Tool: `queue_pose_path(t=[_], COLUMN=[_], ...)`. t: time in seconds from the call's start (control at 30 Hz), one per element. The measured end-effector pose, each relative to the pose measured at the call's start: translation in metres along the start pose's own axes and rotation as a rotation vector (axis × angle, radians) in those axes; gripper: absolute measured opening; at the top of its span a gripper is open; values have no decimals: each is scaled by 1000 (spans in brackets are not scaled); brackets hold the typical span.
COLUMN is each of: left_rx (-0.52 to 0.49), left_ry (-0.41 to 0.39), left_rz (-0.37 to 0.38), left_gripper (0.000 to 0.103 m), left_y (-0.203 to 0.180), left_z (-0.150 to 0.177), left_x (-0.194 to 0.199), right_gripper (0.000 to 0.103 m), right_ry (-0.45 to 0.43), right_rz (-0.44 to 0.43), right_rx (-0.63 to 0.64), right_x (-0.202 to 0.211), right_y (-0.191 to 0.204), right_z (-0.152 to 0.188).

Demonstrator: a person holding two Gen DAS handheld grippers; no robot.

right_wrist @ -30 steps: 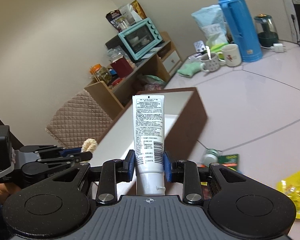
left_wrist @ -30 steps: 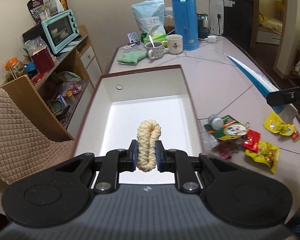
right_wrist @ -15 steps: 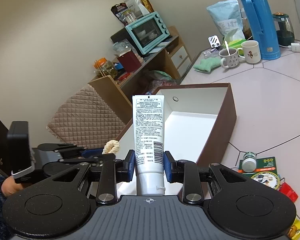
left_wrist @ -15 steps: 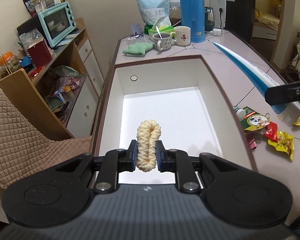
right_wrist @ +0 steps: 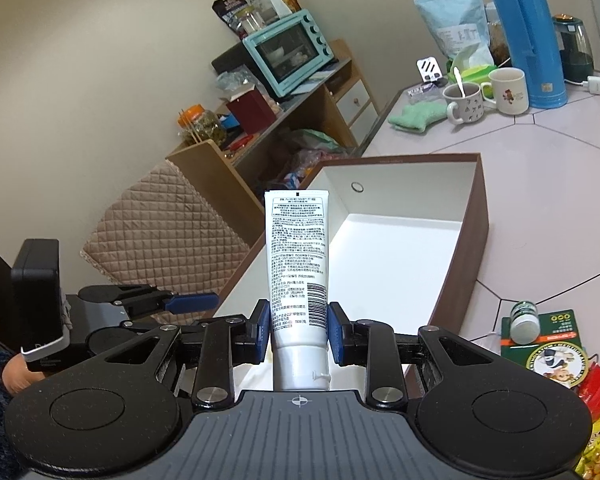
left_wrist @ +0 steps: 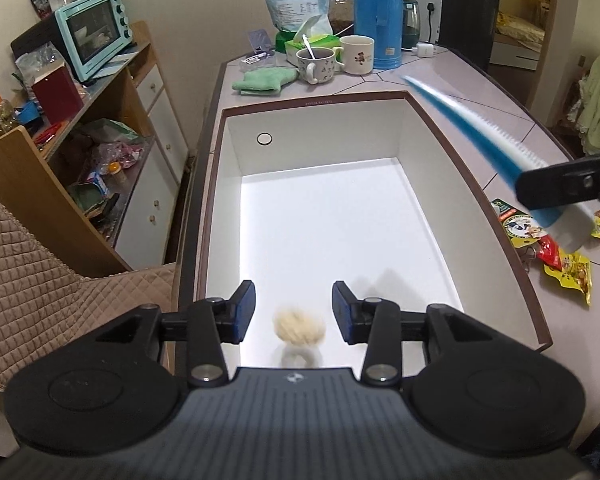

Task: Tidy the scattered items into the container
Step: 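Lower the cream tube into the box and open the right tool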

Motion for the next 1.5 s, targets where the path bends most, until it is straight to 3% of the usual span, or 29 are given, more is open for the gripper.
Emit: queue_pose_path(t=[0.27,0.67,1.07,1.1,1.17,1.5], left_rx=[28,72,93,93,94,97], left_ry=[-1,16,22,23,26,25], left_rz=[4,15,16,15,13,-8], left_gripper=[39,39,41,41,42,43], left_y=[17,36,53,53,53,54], left_z=[-4,-8,-12,-12,-12,-11], left_x=[-1,-10,-23,-23,-24,-20], right_gripper=[29,29,30,37,81,83], right_ry=[110,352,439,441,422,349], right_rz=[16,74,79,69,56,32], right_rx=[31,145,156,144,116,141], right_x=[-33,-100,-131,-132,-132,-101], right_y=[2,-1,-7,-6,-3,5], right_z=[22,73,92,92,90,67])
Point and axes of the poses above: each gripper's, at about its wrist camera, not at the fingertips, and x roughly against the way its jaws point, y to its left, z to its underside, the point moved 6 cm from there along -x, roughly the way its jaws point, and after that the axes turned 15 degrees about -y, right-handed, at the moved point
